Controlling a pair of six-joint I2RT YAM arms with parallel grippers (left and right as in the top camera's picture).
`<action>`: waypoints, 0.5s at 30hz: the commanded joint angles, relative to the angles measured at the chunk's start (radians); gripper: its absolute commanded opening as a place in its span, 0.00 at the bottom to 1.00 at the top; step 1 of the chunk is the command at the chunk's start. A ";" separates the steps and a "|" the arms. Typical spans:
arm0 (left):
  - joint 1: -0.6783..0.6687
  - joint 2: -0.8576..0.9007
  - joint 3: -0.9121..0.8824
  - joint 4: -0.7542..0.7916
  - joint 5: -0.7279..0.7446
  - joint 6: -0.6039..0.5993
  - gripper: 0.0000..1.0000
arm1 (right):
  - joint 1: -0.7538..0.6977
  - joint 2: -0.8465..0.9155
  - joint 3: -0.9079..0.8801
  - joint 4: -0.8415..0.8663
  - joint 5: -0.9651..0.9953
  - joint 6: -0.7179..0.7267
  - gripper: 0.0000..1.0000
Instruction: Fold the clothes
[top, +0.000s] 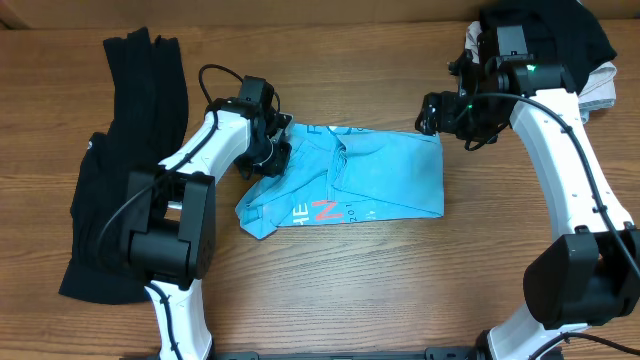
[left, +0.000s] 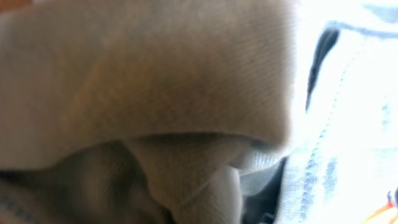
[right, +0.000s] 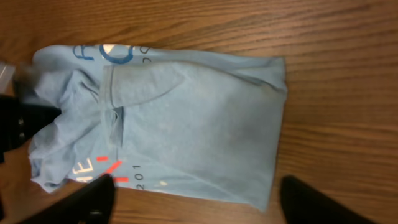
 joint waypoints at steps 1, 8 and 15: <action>-0.016 0.095 -0.066 -0.031 0.035 -0.062 0.04 | -0.001 -0.027 0.018 0.002 0.008 -0.004 0.74; 0.039 0.095 0.122 -0.242 -0.021 -0.047 0.04 | 0.017 -0.027 -0.068 0.039 0.008 -0.005 0.04; 0.054 0.095 0.385 -0.504 -0.053 0.034 0.04 | 0.049 -0.026 -0.231 0.186 0.003 0.000 0.04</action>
